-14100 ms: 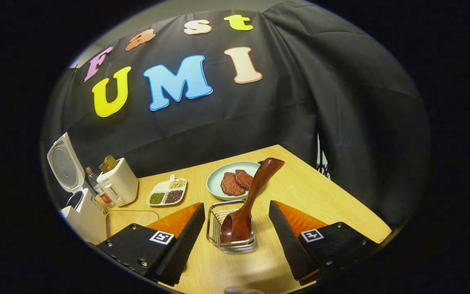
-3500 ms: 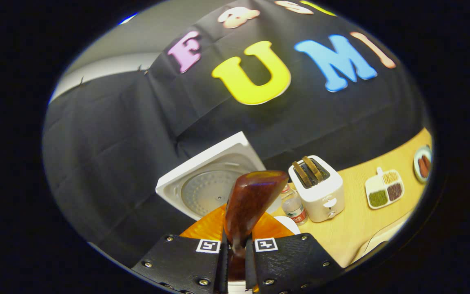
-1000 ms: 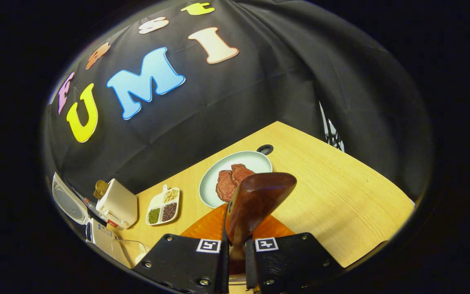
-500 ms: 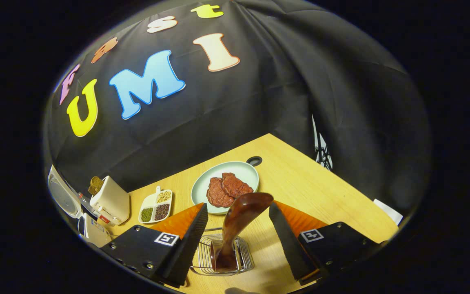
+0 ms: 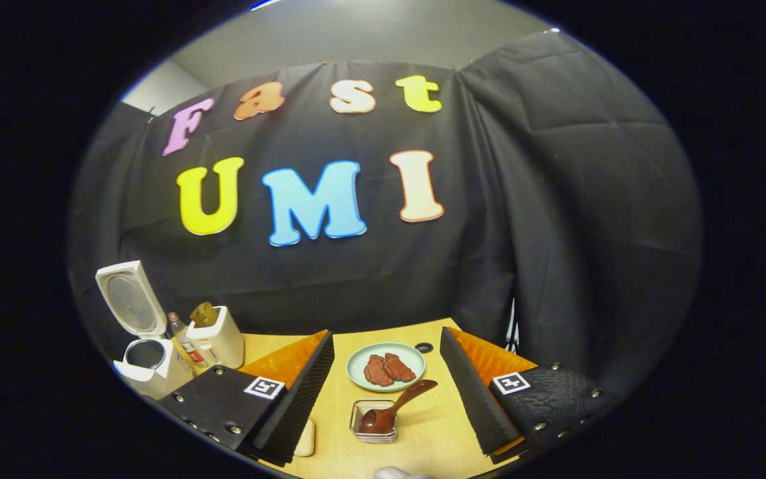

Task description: Close the left gripper, press the button to open the rice cooker; take a wooden spoon from the chopstick holder with the right hand, scoop a spoonful of rice and pour it into the rice cooker, then put the wooden spoon back into the chopstick holder.

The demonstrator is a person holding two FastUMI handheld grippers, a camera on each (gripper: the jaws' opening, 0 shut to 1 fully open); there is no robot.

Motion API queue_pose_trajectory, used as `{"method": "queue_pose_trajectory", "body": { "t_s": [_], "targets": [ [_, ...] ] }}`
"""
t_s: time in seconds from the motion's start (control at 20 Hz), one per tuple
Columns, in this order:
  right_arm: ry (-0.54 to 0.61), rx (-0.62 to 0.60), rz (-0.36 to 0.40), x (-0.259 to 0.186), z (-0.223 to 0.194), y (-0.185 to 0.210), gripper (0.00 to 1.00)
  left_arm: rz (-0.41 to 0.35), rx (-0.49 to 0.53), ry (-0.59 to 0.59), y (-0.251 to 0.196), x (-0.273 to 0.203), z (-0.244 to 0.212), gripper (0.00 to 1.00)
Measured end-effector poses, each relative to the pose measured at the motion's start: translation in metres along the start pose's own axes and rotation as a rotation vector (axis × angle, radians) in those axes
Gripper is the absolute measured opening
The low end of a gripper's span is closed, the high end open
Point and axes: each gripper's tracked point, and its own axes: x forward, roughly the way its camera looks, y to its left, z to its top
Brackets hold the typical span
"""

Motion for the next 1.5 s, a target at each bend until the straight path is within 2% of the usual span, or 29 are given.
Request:
{"method": "queue_pose_trajectory", "body": {
  "t_s": [0.1,0.15,0.2,0.25,0.5,0.75,1.0,1.25,1.5],
  "targets": [
    [-0.045,-0.038,0.037,-0.033,0.023,0.026,0.98,0.012,-0.032,-0.014,0.020,0.019,0.010,0.99],
    [-0.080,-0.046,0.047,-0.048,0.033,0.035,0.93,0.023,-0.045,-0.020,0.030,0.026,0.015,0.98],
    [-0.112,-0.063,0.060,-0.063,0.044,0.046,0.98,0.031,-0.056,-0.029,0.041,0.033,0.020,0.96],
    [-0.131,-0.069,0.063,-0.075,0.051,0.055,0.98,0.037,-0.066,-0.039,0.048,0.039,0.025,0.96],
    [-0.119,-0.048,0.088,-0.116,0.047,0.089,0.98,0.052,-0.112,-0.031,0.080,0.063,0.023,0.96],
    [-0.062,-0.044,0.095,-0.120,0.032,0.105,0.98,0.089,-0.140,-0.033,0.115,0.103,0.028,0.99],
    [-0.011,-0.054,0.102,-0.110,0.023,0.115,0.98,0.154,-0.148,-0.039,0.155,0.182,0.039,0.99],
    [0.063,-0.009,0.124,-0.093,0.006,0.123,0.98,0.201,-0.196,0.064,0.180,0.276,0.003,0.97],
    [0.109,0.011,0.125,-0.084,-0.004,0.119,0.98,0.234,-0.164,0.243,0.189,0.342,-0.071,0.96]
  ]
}}
